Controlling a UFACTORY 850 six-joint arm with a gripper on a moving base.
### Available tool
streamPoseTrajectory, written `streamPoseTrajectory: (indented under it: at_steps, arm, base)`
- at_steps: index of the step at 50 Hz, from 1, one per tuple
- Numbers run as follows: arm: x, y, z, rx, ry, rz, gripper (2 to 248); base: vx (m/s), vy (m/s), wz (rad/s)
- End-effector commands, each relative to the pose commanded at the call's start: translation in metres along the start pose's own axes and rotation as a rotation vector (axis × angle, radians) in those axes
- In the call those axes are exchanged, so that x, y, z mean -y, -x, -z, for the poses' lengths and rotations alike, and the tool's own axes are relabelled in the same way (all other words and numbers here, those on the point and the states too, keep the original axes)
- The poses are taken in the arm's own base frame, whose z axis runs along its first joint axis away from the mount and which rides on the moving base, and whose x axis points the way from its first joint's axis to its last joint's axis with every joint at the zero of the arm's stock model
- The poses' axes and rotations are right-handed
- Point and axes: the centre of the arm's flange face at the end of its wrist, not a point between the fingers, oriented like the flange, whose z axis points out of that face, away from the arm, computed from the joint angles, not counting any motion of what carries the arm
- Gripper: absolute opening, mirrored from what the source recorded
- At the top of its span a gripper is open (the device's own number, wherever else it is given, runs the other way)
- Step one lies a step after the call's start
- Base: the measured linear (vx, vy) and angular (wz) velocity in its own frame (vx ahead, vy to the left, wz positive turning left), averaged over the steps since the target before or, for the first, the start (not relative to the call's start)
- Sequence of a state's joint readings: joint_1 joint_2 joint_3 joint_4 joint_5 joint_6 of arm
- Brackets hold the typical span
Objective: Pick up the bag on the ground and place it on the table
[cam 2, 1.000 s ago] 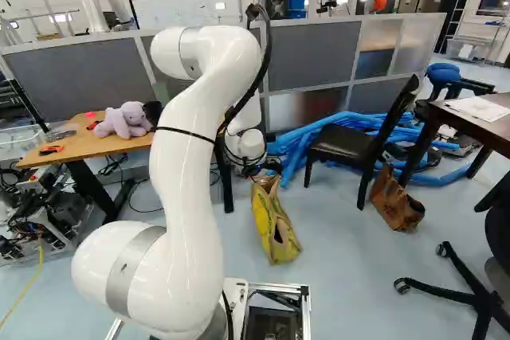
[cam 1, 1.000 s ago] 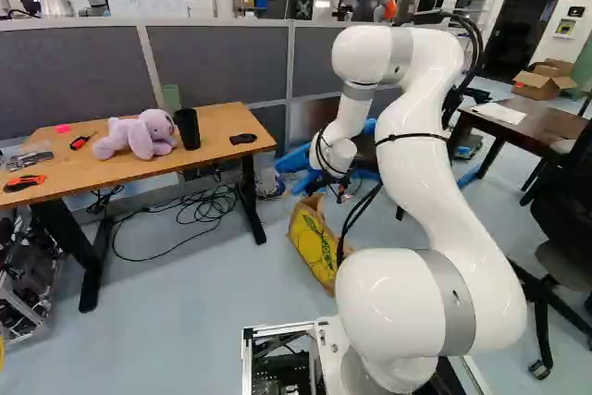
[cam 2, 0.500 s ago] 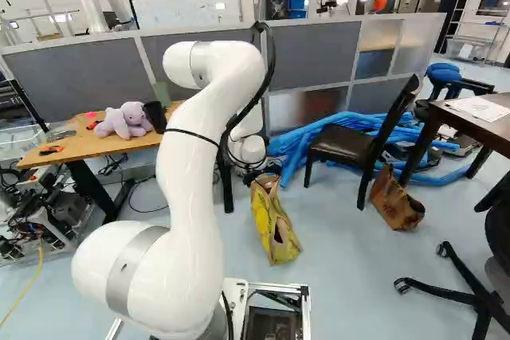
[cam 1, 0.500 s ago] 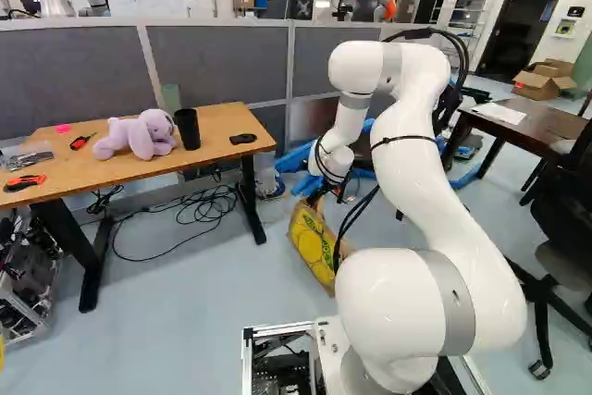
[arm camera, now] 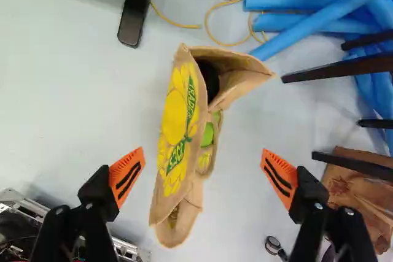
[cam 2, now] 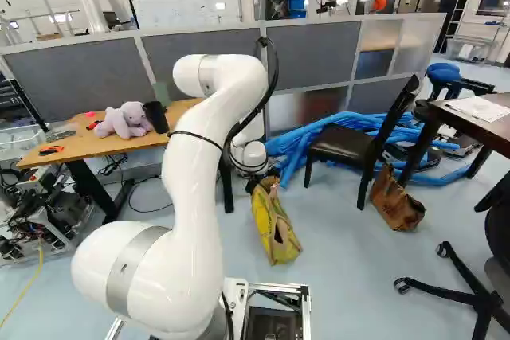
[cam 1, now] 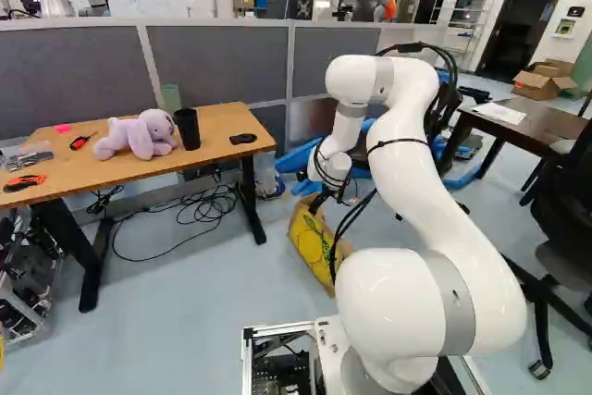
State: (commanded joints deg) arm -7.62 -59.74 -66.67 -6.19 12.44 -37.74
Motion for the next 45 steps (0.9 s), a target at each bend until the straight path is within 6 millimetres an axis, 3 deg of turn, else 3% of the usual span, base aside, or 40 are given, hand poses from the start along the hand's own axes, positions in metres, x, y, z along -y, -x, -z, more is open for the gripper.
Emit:
streamPoseTrajectory:
  at_steps: [45]
  arm:
    - [0.009,0.012,-0.065,0.029,-0.028,0.002,247]
  base:
    - [0.0,0.0,0.0]
